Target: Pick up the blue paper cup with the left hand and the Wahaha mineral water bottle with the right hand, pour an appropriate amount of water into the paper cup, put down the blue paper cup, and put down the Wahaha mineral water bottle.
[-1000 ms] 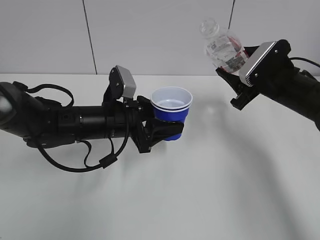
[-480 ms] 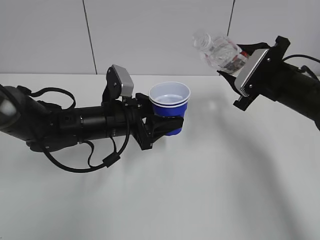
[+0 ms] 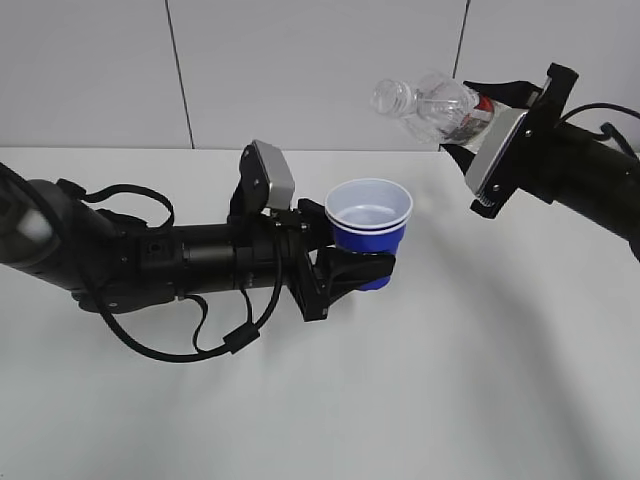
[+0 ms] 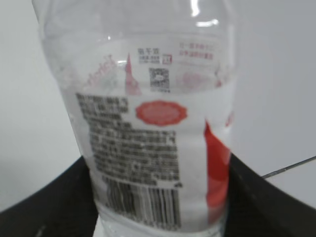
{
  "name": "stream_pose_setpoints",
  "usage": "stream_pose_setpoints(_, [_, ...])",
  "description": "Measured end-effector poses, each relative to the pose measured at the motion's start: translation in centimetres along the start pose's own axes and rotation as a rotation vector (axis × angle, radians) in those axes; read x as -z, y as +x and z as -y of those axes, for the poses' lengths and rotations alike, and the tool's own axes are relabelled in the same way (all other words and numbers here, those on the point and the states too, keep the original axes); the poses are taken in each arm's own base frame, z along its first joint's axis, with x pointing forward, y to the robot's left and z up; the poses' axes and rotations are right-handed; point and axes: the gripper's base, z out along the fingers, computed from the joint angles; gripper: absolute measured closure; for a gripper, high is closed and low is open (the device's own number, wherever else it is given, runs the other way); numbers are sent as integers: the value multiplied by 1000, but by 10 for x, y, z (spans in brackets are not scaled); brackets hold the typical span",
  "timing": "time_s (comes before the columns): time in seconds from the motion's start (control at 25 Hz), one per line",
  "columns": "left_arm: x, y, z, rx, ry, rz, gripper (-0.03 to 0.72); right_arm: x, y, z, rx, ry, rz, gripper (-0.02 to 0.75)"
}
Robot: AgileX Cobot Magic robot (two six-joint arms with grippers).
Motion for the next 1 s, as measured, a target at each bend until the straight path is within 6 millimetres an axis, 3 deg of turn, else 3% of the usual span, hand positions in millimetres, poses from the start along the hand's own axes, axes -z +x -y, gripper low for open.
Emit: stream_pose_setpoints(1.0, [2,-1,-9,41,-89,9,230,0,-2,2,173,29,23,262])
